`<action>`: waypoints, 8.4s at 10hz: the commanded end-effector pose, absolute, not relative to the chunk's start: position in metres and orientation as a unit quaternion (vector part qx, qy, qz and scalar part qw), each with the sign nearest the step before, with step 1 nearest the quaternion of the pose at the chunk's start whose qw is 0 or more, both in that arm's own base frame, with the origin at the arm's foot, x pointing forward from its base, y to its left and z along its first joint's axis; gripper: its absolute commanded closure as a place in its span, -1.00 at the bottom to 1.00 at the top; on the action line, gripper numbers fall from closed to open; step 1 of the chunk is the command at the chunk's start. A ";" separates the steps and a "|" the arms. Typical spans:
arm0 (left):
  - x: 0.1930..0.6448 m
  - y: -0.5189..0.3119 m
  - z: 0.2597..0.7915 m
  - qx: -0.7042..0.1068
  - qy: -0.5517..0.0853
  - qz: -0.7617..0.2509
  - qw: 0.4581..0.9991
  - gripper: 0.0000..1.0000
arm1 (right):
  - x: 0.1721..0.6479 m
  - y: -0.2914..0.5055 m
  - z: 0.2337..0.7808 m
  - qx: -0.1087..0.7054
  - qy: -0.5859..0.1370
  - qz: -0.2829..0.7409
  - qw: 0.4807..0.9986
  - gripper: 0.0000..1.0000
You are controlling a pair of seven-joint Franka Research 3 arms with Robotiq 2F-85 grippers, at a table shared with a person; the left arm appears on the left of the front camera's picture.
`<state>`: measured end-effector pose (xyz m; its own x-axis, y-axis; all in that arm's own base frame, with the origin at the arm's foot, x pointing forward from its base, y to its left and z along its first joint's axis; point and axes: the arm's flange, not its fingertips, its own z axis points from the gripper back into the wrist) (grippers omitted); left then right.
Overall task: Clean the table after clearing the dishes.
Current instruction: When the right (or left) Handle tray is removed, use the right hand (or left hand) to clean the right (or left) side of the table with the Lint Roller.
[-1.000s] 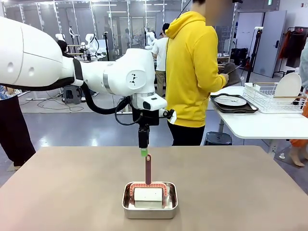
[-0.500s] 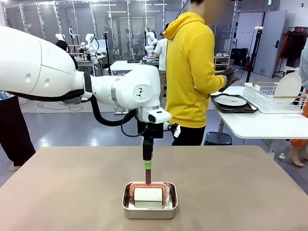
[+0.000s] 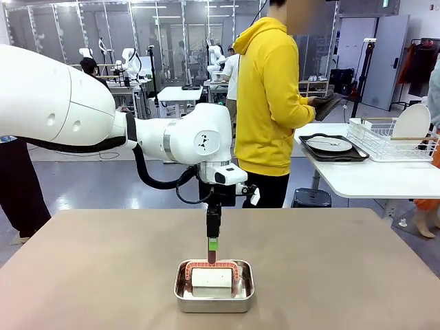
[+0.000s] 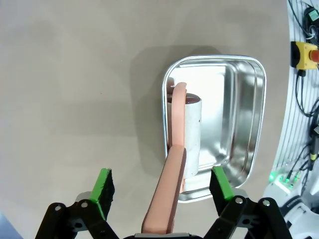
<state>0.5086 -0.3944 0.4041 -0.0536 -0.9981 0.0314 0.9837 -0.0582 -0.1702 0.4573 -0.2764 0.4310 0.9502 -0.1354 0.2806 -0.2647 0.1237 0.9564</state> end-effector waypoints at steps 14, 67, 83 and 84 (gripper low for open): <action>0.480 -0.370 0.461 -0.079 0.059 -0.668 0.737 0.71 | 0.454 -0.275 0.432 0.659 -0.158 0.052 0.733 -0.96; 0.516 0.006 0.387 -0.100 -0.045 0.045 0.993 0.55 | 0.454 -0.275 0.432 0.659 -0.158 0.052 0.733 -0.96; 0.478 0.170 0.363 -0.048 -0.072 0.112 0.990 0.55 | 0.454 -0.275 0.432 0.659 -0.158 0.052 0.733 -0.96; 0.476 0.172 0.366 -0.039 -0.070 0.117 0.990 0.55 | 0.454 -0.275 0.432 0.659 -0.158 0.052 0.733 -0.96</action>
<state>0.4881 0.1660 0.4010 0.9652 0.2131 0.1518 -0.1805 0.9624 -0.2031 0.4572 -0.2766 0.4313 0.9500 -0.1357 0.2812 -0.2653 0.1241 0.9561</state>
